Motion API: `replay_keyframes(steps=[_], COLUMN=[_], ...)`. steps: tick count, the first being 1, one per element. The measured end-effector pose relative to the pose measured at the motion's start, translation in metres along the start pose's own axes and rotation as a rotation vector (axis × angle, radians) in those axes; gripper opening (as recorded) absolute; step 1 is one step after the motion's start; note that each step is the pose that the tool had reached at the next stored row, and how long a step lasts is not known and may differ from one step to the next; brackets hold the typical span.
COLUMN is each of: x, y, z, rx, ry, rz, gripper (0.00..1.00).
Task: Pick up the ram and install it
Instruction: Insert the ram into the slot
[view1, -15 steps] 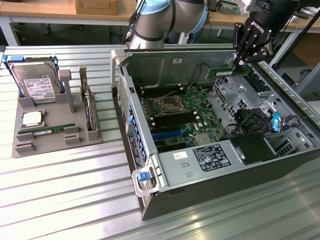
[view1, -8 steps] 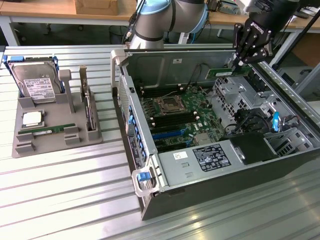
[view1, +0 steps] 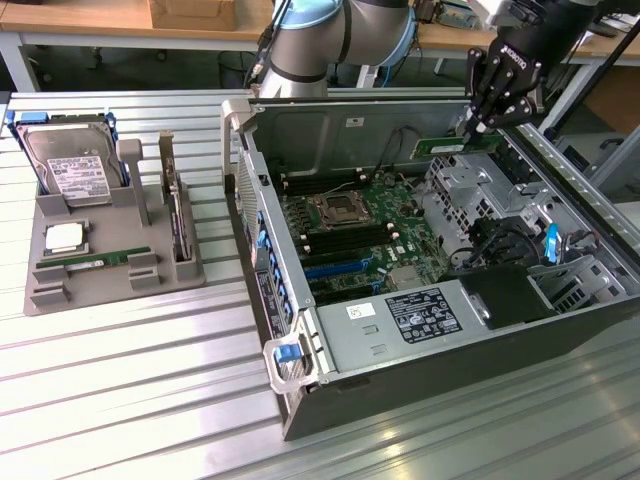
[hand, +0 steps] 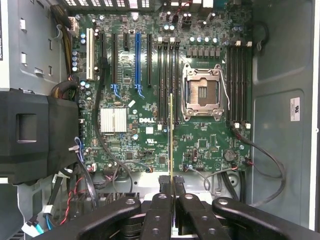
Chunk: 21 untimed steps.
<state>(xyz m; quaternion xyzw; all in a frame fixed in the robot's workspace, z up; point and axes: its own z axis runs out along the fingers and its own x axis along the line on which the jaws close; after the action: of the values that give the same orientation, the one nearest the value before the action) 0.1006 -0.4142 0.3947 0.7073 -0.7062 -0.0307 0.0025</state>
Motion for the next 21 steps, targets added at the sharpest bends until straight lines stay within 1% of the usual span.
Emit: replay_keyframes(steps=[21], x=[0.0003], y=[-0.0002], z=[0.0048], rx=[0.0], ry=[0.0], rz=[0.0], gripper=[0.12])
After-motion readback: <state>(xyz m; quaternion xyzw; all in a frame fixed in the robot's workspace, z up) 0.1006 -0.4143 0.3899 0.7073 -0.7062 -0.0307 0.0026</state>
